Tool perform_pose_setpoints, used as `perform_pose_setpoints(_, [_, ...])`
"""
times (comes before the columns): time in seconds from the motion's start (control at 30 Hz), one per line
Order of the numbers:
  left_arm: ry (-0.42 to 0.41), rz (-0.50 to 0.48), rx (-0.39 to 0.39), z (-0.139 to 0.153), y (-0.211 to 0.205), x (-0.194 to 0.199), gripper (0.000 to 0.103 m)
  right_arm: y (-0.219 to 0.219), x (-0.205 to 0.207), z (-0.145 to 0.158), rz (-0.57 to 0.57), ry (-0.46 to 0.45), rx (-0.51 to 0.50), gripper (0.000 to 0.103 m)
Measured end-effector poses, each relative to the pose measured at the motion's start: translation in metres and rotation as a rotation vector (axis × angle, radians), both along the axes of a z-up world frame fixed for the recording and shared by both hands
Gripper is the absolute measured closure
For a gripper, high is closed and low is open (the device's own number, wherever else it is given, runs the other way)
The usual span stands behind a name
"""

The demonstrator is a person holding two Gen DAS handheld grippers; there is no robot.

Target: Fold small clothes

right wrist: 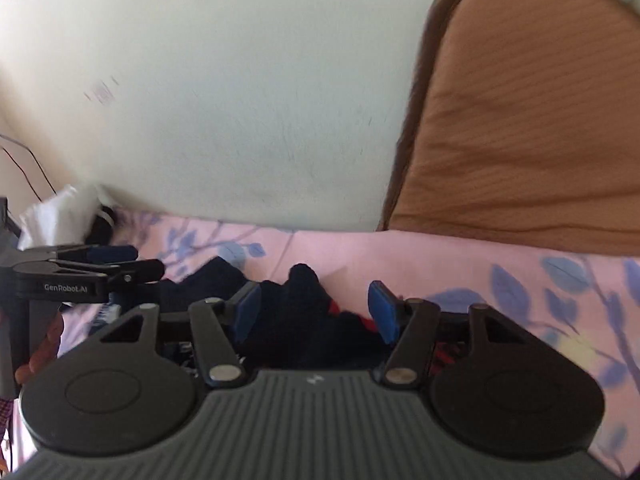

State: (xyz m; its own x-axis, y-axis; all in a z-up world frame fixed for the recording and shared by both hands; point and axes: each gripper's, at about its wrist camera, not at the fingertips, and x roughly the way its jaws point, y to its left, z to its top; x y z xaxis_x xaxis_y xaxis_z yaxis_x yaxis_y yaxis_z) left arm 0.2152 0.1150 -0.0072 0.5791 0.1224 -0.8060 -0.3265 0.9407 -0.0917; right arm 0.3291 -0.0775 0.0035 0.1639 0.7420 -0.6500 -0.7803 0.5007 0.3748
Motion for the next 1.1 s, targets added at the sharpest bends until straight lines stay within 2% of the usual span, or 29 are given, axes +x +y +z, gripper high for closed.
perform_pose_setpoints(0.03, [0.014, -0.004, 0.001, -0.008, 0.0, 0.003, 0.026, 0.009, 0.003, -0.006, 0.013, 0.0, -0.009, 0.041])
perform_pose_setpoints(0.1, [0.017, -0.028, -0.01, -0.02, -0.002, 0.005, 0.051, 0.022, 0.004, -0.016, 0.061, 0.015, -0.031, 0.042])
perform_pose_setpoints(0.13, [0.003, -0.051, -0.009, -0.021, -0.006, 0.002, 0.077, 0.027, 0.001, -0.02, 0.089, 0.015, -0.041, 0.048])
perform_pose_setpoints(0.17, [-0.01, -0.074, -0.029, -0.019, -0.009, 0.0, 0.086, 0.031, -0.005, -0.02, 0.112, -0.001, -0.042, 0.078])
perform_pose_setpoints(0.2, [-0.013, -0.072, -0.022, -0.015, -0.014, -0.003, 0.088, 0.032, -0.011, -0.016, 0.117, -0.034, -0.039, 0.088])
perform_pose_setpoints(0.27, [-0.045, -0.064, 0.0, -0.003, -0.023, -0.015, 0.088, 0.02, -0.023, 0.001, 0.104, -0.088, 0.009, 0.088])
perform_pose_setpoints(0.37, [-0.155, -0.064, -0.024, 0.029, -0.035, -0.051, 0.089, -0.011, -0.052, 0.036, 0.102, -0.165, 0.092, 0.088])
perform_pose_setpoints(0.43, [-0.243, -0.08, -0.052, 0.051, -0.049, -0.088, 0.089, -0.038, -0.082, 0.059, 0.116, -0.236, 0.126, 0.088])
perform_pose_setpoints(0.57, [-0.388, -0.14, -0.024, 0.081, -0.089, -0.184, 0.089, -0.101, -0.158, 0.08, 0.157, -0.366, 0.172, 0.088])
perform_pose_setpoints(0.63, [-0.427, -0.153, -0.003, 0.084, -0.109, -0.233, 0.088, -0.135, -0.205, 0.074, 0.181, -0.425, 0.193, 0.088])
perform_pose_setpoints(0.73, [-0.43, -0.165, -0.07, 0.065, -0.138, -0.298, 0.086, -0.18, -0.27, 0.046, 0.193, -0.478, 0.195, 0.089])
perform_pose_setpoints(0.8, [-0.38, -0.174, -0.101, 0.044, -0.15, -0.323, 0.077, -0.198, -0.305, 0.014, 0.17, -0.509, 0.157, 0.089])
perform_pose_setpoints(0.83, [-0.337, -0.163, -0.108, 0.033, -0.156, -0.331, 0.065, -0.201, -0.318, -0.003, 0.161, -0.53, 0.123, 0.088])
perform_pose_setpoints(0.87, [-0.296, -0.145, -0.118, 0.021, -0.155, -0.336, 0.062, -0.203, -0.326, -0.018, 0.159, -0.532, 0.087, 0.086])
perform_pose_setpoints(0.93, [-0.262, -0.136, -0.175, 0.008, -0.147, -0.351, 0.061, -0.205, -0.333, -0.038, 0.141, -0.503, 0.058, 0.076])
perform_pose_setpoints(1.0, [-0.286, -0.116, -0.241, 0.014, -0.132, -0.367, 0.056, -0.219, -0.336, -0.032, 0.125, -0.488, 0.098, 0.063])
perform_pose_setpoints(1.03, [-0.322, -0.095, -0.254, 0.023, -0.125, -0.375, 0.052, -0.225, -0.337, -0.024, 0.115, -0.488, 0.135, 0.059])
perform_pose_setpoints(1.07, [-0.365, -0.066, -0.253, 0.033, -0.118, -0.383, 0.051, -0.232, -0.336, -0.013, 0.093, -0.493, 0.183, 0.053])
perform_pose_setpoints(1.1, [-0.405, -0.046, -0.252, 0.043, -0.111, -0.386, 0.051, -0.238, -0.335, -0.003, 0.063, -0.496, 0.228, 0.052])
